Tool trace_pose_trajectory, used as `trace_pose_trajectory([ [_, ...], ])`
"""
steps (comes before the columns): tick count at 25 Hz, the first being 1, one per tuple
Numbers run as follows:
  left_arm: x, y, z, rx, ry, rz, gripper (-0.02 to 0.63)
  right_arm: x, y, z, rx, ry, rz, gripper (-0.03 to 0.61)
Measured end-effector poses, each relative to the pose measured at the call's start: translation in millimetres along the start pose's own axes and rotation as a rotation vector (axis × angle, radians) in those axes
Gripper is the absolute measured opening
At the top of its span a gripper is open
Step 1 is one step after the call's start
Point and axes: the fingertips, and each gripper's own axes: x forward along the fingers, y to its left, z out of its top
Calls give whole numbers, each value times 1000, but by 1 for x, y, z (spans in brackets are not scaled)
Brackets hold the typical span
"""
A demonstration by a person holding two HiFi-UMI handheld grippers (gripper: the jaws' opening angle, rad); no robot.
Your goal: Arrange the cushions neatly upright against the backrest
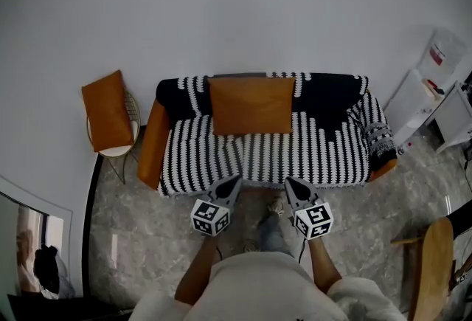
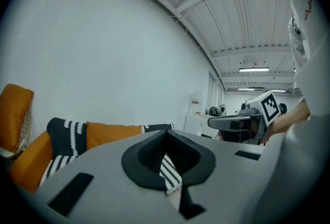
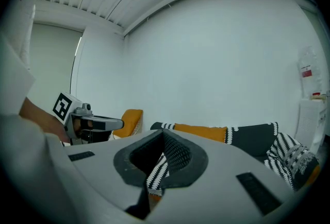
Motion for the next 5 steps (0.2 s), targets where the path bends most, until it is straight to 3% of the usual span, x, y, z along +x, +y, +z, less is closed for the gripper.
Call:
trace_pose_trajectory([
  [5, 2, -3, 4, 12, -1, -4, 29, -1, -2, 1, 3, -2, -6, 28],
])
